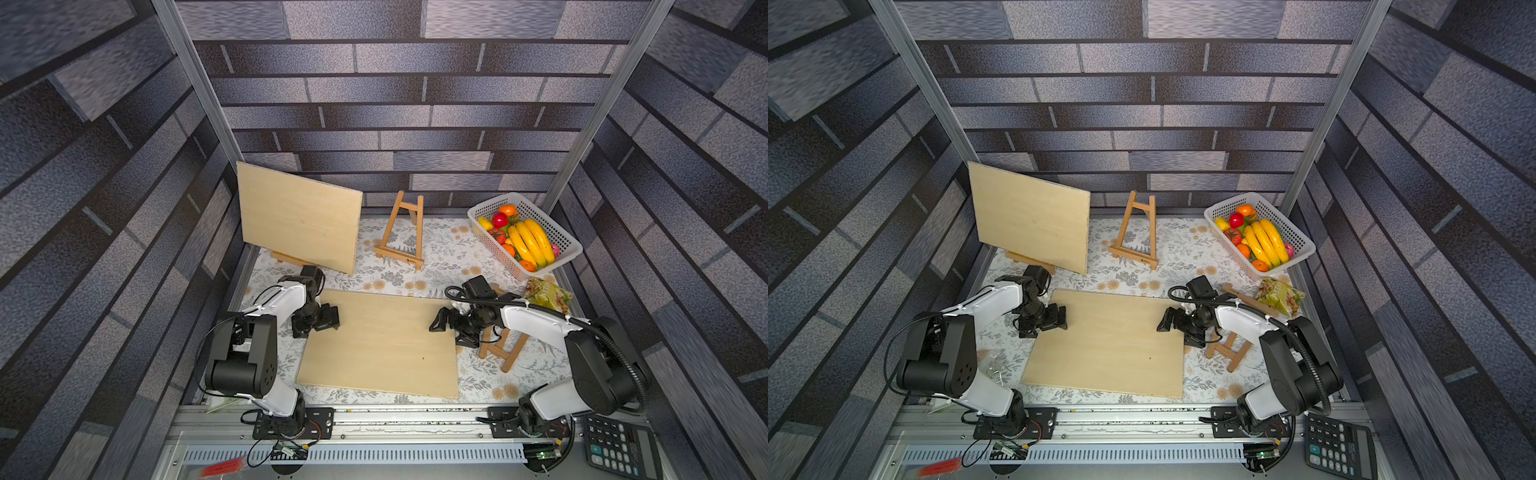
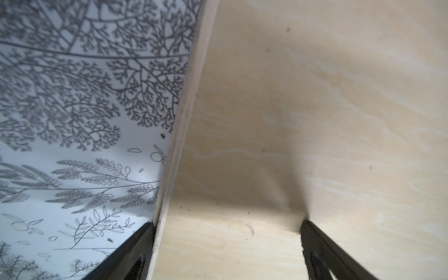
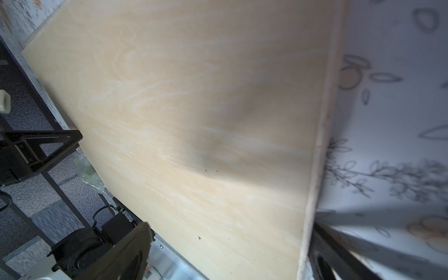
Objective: Assemble the easel
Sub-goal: Pick up the drawing board.
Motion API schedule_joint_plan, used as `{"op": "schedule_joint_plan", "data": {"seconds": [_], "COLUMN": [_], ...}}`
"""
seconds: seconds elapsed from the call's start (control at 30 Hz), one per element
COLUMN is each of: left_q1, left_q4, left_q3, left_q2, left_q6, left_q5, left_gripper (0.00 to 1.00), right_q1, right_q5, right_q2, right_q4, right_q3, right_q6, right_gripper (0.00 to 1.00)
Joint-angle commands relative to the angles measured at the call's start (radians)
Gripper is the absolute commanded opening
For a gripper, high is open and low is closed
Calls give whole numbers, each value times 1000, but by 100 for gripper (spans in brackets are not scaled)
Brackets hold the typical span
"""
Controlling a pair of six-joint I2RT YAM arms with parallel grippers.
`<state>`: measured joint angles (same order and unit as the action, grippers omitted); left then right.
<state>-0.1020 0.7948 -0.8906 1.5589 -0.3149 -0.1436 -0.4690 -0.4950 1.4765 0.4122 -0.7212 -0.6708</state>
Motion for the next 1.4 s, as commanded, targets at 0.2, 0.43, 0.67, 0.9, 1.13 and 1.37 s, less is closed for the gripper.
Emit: {"op": "schedule_joint_plan", "data": {"seconds": [0.2,0.43,0.67,0.9,1.13,1.37], "left_q1": [-93,-120,-120,-114,-101,-79], "left_q4": [-78,-97,-126,-142,-125,-112], "left_q3": [17,17,29,27,27,42], "left_q2": [53,70,99,124,127,110], "left_q6": [-51,-67,-66,-55,-36,-24], "left_q5": [-146,-165,-195,-217,-213,-204], "left_gripper": [95,95,95,95,95,95], "right_q1": [7,41,55,69,70,70], "right_q5": [9,-69,-128,-117,96,260], "right_q2": [-44,-104,-211,-229,-100,-93], "right_q4": [-100,-219,-319,-269,87,253], "right_q3": [77,131,179,206,89,37], "right_q6": [2,-39,-70,-52,76,94], "right_gripper": [94,85,81,82,84,90]}}
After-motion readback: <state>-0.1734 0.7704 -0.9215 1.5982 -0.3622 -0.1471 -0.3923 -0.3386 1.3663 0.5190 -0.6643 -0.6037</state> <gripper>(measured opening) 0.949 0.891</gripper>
